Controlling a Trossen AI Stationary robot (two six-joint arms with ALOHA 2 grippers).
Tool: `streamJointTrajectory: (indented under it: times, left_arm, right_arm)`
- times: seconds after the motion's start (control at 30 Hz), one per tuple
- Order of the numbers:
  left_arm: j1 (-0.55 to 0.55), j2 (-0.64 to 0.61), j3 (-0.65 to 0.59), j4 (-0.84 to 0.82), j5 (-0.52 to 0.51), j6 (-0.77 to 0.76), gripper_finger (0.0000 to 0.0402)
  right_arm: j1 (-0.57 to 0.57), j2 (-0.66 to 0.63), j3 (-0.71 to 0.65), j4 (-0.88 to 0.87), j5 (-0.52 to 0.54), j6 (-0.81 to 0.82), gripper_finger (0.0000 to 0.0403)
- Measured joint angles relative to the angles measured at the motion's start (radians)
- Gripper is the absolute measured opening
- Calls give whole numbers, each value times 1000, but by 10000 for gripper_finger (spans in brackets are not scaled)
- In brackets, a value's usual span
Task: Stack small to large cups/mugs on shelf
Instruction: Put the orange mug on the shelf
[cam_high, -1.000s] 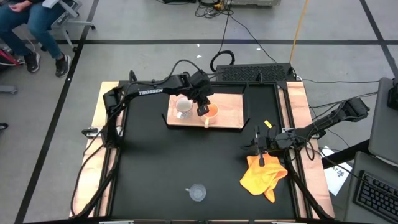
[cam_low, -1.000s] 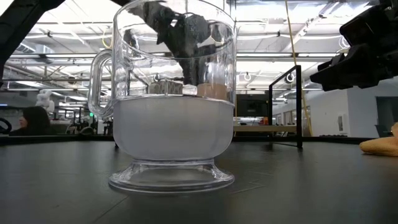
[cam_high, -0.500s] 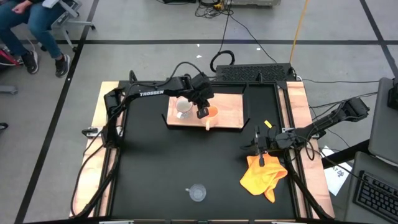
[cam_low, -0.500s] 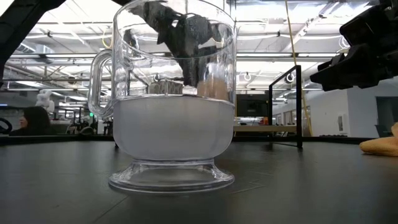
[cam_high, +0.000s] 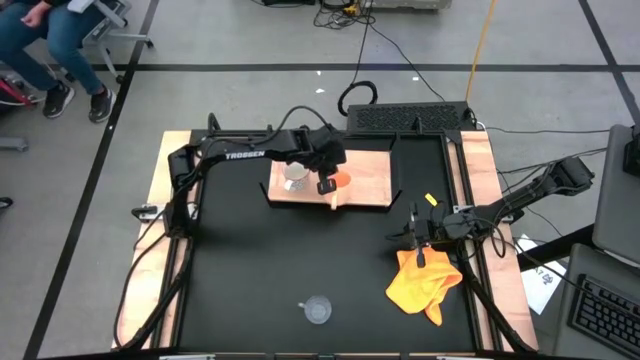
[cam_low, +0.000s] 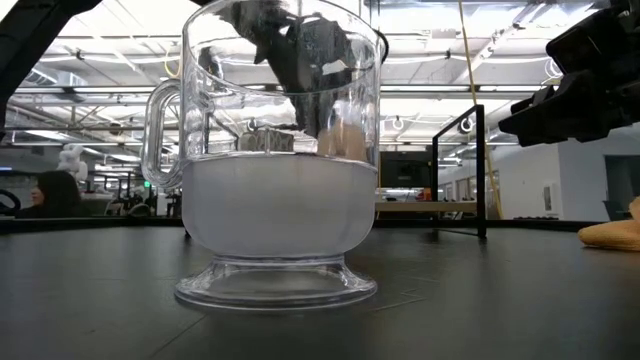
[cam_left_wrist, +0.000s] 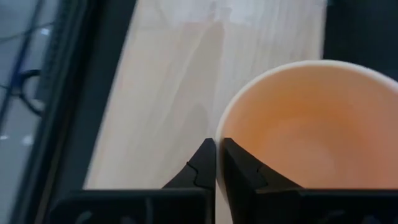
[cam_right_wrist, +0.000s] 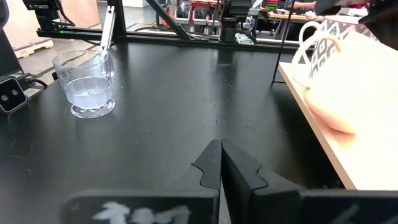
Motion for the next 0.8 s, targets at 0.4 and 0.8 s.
streamJointTrajectory:
  times: [0.4, 0.8]
  left_arm:
    - [-38, -1, 1, 9, -175, 28, 18]
    - [-64, -1, 0, 4, -210, 23, 40]
  right_arm:
    - [0, 0, 0, 0, 0, 2, 0]
    - [0, 0, 0, 0, 0, 5, 0]
